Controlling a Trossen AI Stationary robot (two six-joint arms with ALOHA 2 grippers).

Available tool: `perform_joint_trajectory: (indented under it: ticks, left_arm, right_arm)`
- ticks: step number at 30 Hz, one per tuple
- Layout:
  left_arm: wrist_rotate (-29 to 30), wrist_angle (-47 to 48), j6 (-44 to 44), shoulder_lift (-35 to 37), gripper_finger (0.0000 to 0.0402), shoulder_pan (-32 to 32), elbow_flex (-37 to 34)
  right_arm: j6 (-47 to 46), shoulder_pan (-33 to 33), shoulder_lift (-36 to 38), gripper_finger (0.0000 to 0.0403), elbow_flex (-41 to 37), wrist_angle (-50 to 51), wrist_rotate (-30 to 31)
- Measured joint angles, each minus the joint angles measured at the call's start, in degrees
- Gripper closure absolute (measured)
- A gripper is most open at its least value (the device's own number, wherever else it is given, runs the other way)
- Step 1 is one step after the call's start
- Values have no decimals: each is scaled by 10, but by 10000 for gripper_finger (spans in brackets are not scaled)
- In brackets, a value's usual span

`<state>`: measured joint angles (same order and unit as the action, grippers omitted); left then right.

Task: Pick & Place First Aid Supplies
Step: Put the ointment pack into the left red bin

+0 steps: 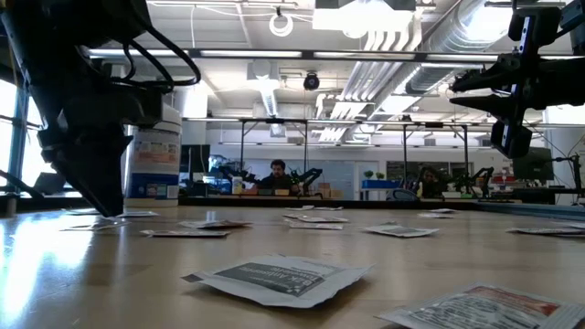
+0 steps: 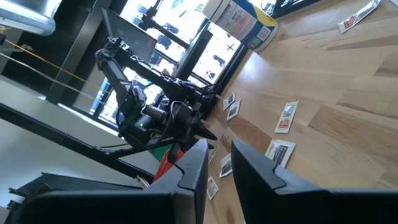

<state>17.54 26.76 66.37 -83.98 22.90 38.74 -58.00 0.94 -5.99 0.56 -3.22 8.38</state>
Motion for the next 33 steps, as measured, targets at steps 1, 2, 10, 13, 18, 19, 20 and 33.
perform_joint_trajectory:
  ticks: [1, 2, 10, 13, 18, 19, 20, 33]
  left_arm:
    - [-1, -1, -1, -6, 273, 0, 0]
    - [-2, 0, -1, -10, 273, 0, 0]
    - [-2, -3, -3, -36, 273, 1, 2]
    - [-4, 0, -3, -36, 281, 0, 2]
    - [-2, 6, -3, -37, 322, 0, 2]
    - [0, 6, -3, -37, 332, 0, 1]
    - [0, 7, -2, -37, 341, 0, 1]
    - [19, 20, 3, -38, 391, 0, 1]
  right_arm:
    - [0, 0, 0, 339, 0, 0, 0]
    - [0, 0, 0, 339, 0, 0, 0]
    - [0, 0, 0, 339, 0, 0, 0]
    - [0, 0, 0, 339, 0, 0, 0]
    - [0, 0, 0, 339, 0, 0, 0]
    - [0, 0, 0, 339, 0, 0, 0]
    - [0, 0, 0, 339, 0, 0, 0]
    - [0, 0, 0, 339, 0, 0, 0]
